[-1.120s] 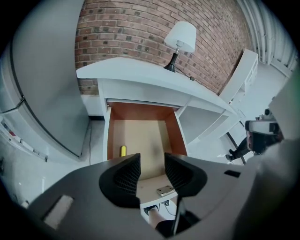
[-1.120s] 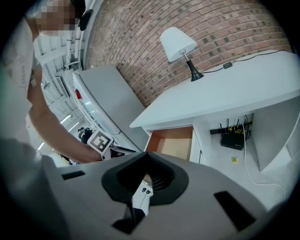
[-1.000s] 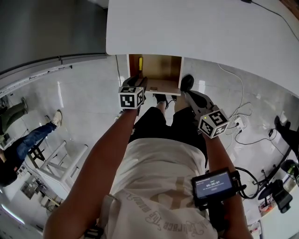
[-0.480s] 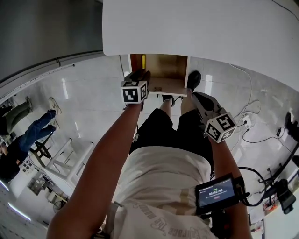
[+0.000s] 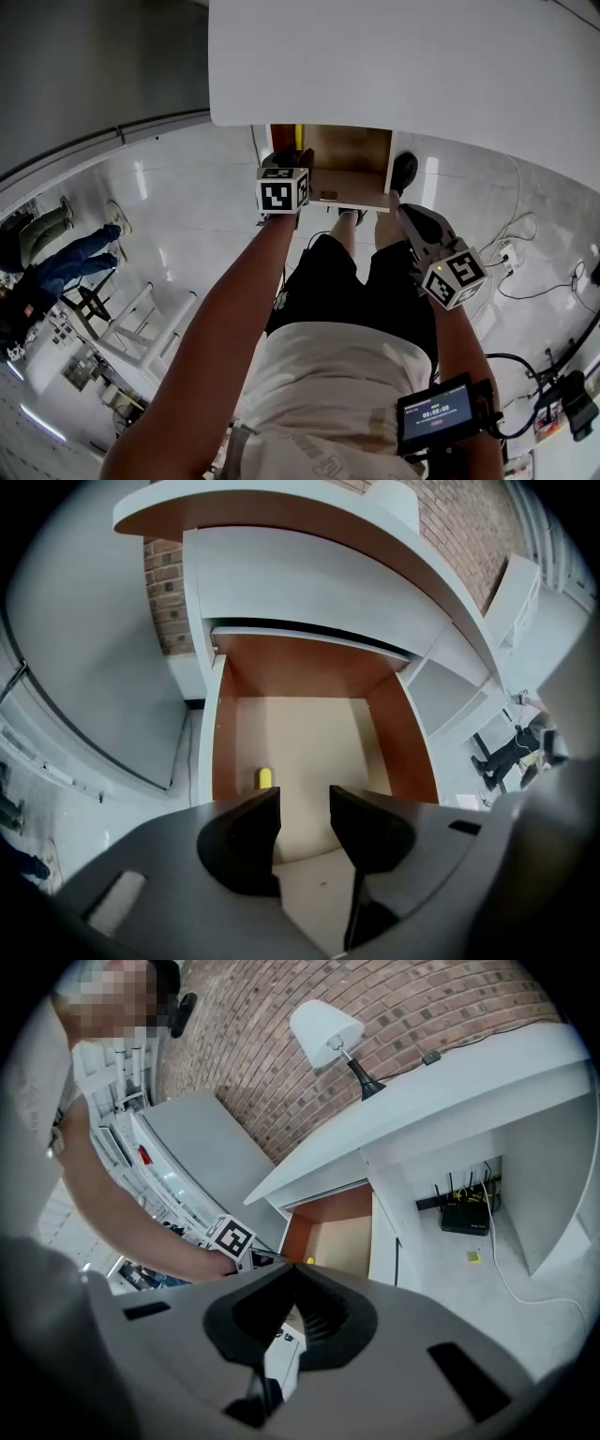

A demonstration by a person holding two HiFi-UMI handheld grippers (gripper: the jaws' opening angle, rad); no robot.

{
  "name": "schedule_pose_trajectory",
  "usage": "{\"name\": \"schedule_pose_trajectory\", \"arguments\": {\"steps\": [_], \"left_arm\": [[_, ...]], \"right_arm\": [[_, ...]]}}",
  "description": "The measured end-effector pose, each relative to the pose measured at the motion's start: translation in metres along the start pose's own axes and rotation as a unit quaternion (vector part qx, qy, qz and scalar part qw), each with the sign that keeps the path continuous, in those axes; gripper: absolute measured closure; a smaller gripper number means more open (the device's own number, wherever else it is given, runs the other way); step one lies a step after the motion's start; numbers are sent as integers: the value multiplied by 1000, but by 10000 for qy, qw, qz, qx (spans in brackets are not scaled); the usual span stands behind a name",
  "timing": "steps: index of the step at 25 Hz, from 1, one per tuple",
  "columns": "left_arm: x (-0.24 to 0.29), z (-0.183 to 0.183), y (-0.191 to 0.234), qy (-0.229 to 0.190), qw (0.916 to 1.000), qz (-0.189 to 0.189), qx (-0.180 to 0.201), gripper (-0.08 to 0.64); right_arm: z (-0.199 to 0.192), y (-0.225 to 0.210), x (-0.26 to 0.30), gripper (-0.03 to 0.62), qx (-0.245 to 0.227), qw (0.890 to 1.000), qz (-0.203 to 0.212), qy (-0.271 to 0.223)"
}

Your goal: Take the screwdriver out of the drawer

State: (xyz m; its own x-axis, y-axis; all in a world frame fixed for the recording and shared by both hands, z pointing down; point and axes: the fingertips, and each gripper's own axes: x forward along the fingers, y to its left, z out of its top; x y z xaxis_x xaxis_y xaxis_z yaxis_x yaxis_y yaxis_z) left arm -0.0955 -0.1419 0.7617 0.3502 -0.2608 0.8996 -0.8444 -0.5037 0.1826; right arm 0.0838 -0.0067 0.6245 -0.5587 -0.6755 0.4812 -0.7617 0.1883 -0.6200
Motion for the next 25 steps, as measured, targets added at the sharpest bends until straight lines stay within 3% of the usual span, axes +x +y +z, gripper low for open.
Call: {"name": "schedule_pose_trajectory", "arguments": {"steps": [25], "left_arm": [[51,-14,31,590,9948,830,-64,420]], "right_arm": [[-17,-16,9,586,278,9995,5,131]]}}
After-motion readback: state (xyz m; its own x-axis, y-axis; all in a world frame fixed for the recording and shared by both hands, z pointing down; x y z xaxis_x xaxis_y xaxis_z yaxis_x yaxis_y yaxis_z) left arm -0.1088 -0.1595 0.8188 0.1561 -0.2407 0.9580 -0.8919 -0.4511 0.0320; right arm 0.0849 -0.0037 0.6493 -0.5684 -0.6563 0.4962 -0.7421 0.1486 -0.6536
